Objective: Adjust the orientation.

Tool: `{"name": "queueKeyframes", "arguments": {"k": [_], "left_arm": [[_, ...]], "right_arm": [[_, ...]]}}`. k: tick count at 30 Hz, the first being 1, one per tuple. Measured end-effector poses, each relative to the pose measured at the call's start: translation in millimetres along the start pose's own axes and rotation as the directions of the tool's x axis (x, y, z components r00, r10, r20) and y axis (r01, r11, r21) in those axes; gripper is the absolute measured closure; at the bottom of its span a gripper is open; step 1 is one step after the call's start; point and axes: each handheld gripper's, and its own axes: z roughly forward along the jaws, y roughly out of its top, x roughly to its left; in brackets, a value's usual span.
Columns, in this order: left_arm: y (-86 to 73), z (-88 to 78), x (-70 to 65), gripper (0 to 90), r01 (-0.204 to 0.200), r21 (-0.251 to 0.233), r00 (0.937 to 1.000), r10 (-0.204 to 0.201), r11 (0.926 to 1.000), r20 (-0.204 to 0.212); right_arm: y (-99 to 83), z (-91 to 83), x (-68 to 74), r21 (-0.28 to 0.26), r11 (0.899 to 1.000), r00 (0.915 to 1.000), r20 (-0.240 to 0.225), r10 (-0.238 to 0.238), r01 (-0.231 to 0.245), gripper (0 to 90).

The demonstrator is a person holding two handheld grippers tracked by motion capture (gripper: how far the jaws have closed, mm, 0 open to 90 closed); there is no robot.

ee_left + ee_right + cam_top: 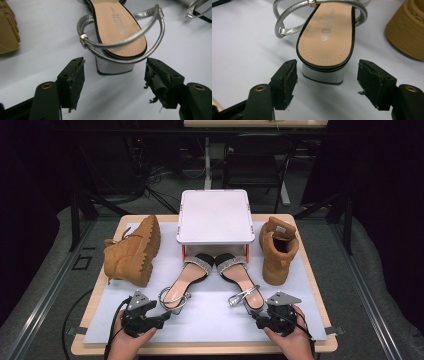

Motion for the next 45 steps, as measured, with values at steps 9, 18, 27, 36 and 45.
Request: {"name": "queueKeyframes", "arguments": {"k": [9,18,27,36,45], "left_arm": [[-2.5,3.9,-2.7,29.0,-0.011,0.015,0.9999,0.011,0.9998,0.005],[1.8,15.7,-2.7,28.9,-0.021,0.015,0.9997,0.021,0.9997,0.009],[8.2,30.7,-6.9,28.6,-0.035,0.014,0.9993,0.035,0.9993,0.016],[14.0,35.2,-6.7,38.2,-0.025,0.018,0.9997,0.025,0.9995,-0.007],[18.2,36.5,-13.7,38.7,-0.03,0.043,0.9991,0.031,0.9986,-0.029]], "right_arm": [[-2.1,7.9,1.3,0.011,1.0,0.9999,-0.003,0.01,-0.01,32.4],[-0.5,11.1,0.5,0.004,1.0,0.9997,-0.001,0.024,-0.024,33.3],[1.5,18.4,3.8,0.012,1.0,0.9997,0.003,0.022,-0.022,36.1],[4.6,20.9,3.6,0.014,0.998,0.9979,0.016,0.063,-0.063,40.2],[7.3,22.4,10.6,0.019,0.997,0.9963,0.039,0.077,-0.077,40.4]]}}
